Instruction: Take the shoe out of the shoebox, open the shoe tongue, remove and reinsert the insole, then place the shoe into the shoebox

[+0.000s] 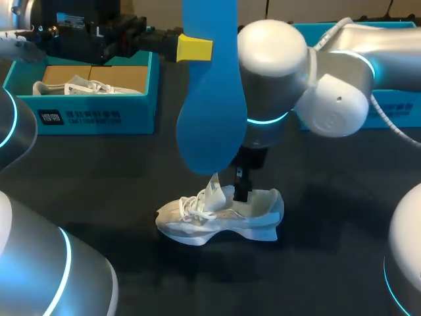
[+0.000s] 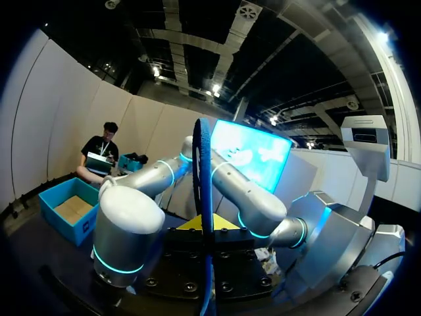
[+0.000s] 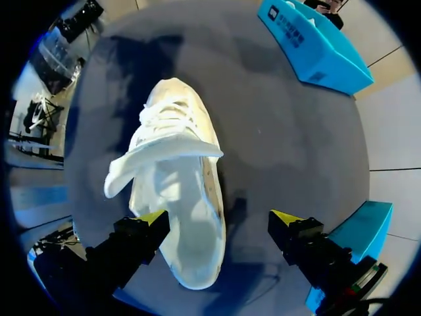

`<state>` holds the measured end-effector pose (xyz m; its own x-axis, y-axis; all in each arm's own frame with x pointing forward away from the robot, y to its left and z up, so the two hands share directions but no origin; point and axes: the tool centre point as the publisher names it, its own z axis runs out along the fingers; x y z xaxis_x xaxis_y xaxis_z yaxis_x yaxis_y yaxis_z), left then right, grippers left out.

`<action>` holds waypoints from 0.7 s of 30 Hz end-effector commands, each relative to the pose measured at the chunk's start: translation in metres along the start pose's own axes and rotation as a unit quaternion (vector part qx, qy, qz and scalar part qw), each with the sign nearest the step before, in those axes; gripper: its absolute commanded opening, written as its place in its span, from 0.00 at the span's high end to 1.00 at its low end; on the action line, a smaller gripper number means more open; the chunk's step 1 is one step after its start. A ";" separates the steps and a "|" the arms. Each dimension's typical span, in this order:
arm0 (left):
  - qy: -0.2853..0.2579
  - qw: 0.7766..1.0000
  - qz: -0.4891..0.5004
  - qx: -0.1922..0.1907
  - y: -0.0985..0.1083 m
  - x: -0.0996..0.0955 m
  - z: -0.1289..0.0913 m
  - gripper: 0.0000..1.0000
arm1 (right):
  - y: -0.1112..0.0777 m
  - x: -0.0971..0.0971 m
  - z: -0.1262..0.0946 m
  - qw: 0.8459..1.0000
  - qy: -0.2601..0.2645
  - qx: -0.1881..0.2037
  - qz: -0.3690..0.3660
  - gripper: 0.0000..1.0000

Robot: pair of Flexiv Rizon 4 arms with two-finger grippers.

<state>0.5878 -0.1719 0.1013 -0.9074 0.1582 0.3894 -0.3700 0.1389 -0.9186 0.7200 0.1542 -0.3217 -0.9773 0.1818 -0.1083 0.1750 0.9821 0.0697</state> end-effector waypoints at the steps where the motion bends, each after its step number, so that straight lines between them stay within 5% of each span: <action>1: 0.000 1.000 0.000 -0.002 -0.001 -0.001 0.001 1.00 | 0.006 -0.001 0.015 1.000 0.008 0.004 0.002 0.00; 18: 0.000 1.000 0.000 -0.002 -0.001 -0.001 0.001 1.00 | -0.008 0.008 0.046 0.999 0.037 0.002 0.014 0.02; 19: 0.000 1.000 0.000 -0.002 -0.001 -0.001 0.001 1.00 | -0.008 0.008 0.047 0.999 0.037 0.001 0.015 0.13; 20: 0.000 1.000 0.000 -0.002 -0.001 -0.001 0.001 1.00 | -0.008 0.008 0.049 0.999 0.038 0.000 0.015 0.40; 21: 0.000 1.000 0.000 -0.002 -0.001 -0.001 0.001 1.00 | -0.007 0.008 0.051 0.999 0.040 0.000 0.016 0.52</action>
<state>0.5879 -0.1719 0.1014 -0.9073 0.1583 0.3895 -0.3700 0.1390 -0.9186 0.7155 0.1501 -0.3666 -0.9774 0.2091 -0.0310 0.2067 0.9760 0.0683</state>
